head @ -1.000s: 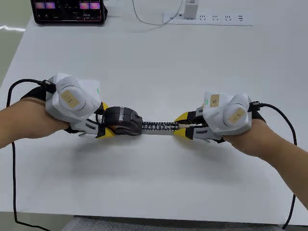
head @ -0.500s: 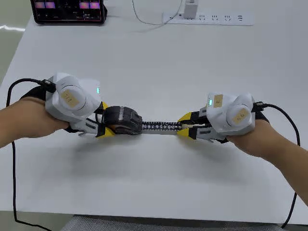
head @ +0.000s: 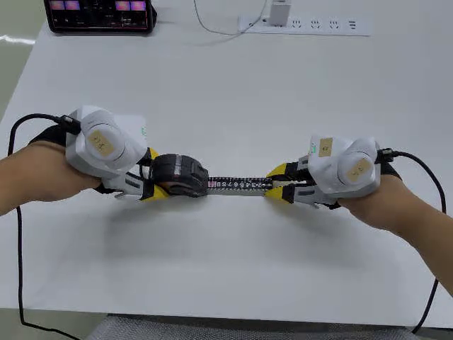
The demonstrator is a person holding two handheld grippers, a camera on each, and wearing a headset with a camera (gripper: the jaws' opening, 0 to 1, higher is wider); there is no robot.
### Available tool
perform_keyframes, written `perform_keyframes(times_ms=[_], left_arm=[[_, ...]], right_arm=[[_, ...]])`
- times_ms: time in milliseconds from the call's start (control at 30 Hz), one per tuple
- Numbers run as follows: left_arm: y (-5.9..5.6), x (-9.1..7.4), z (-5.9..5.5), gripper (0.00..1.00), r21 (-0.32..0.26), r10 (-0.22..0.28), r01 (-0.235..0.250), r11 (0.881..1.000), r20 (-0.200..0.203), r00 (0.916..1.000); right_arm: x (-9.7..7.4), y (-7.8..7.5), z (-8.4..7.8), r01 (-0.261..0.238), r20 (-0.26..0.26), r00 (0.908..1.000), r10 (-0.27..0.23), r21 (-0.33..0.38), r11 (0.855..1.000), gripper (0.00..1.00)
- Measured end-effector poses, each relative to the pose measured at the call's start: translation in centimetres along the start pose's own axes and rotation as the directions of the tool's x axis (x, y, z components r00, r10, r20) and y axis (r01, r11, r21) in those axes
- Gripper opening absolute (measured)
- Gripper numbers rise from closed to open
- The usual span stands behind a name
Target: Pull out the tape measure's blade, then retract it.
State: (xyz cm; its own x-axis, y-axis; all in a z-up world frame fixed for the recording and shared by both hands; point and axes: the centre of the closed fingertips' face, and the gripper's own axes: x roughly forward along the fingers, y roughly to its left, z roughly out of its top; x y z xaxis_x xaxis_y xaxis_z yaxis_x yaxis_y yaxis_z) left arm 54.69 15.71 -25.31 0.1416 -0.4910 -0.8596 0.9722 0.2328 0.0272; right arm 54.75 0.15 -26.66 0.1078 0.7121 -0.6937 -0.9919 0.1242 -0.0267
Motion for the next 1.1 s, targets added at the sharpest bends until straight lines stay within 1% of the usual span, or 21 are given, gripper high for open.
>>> perform_keyframes(times_ms=[500,1100], left_arm=[[0.0,0.0,0.0,0.27,-0.001,0.000,0.000,1.000,0.001,1.0000],[0.0,0.0,0.0,0.27,0.002,0.001,-0.001,1.000,0.001,1.0000]], right_arm=[[-0.8,-0.2,-0.6,0.011,-0.015,0.9998,-0.011,-0.006,1.000,0.08],[-1.7,-0.4,-1.3,0.019,-0.029,0.9994,-0.019,0.004,1.000,0.08]])
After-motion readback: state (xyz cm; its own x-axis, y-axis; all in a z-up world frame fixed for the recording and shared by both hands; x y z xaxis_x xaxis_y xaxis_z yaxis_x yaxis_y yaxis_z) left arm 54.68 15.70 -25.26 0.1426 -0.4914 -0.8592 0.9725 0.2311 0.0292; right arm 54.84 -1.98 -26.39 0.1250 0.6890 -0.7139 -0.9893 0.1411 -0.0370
